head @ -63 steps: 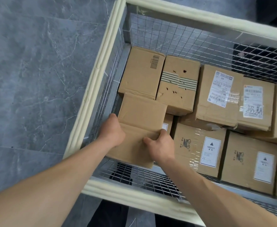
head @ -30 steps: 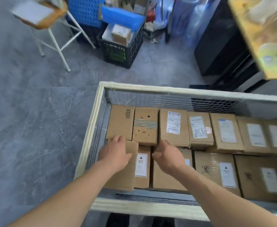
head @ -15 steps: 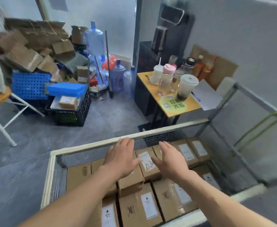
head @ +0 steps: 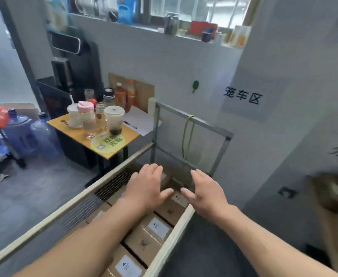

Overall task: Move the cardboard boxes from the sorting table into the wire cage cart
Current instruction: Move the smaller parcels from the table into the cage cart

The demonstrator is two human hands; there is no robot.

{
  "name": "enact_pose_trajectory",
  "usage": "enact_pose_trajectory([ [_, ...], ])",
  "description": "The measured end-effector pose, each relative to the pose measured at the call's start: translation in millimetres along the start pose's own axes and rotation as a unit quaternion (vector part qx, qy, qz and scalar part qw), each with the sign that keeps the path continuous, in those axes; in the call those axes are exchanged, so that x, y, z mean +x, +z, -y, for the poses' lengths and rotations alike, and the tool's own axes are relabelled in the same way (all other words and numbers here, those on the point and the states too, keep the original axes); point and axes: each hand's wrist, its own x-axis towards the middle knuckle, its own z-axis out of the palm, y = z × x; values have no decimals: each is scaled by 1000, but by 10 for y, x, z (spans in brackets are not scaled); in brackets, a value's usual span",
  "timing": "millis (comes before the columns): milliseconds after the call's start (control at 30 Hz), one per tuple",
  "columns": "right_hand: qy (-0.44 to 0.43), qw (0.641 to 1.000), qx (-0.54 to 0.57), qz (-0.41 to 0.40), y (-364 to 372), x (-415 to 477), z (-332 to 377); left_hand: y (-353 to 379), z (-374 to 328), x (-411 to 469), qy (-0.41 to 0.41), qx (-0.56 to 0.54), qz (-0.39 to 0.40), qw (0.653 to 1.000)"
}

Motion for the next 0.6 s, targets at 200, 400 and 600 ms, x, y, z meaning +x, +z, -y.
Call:
enact_pose_trajectory([
  [200, 113, 993, -4, -25, -439, -519, -997, 170, -1055, 358, 91, -3, 9, 996],
  [400, 179, 982, 6, -51, -755, -1042, -1945, 414, -2180, 565, 149, -3, 14, 989],
  [600, 235, 968, 18, -83, -1040, -1568, -2956, 663, -3363, 693, 198, -10, 29, 980],
])
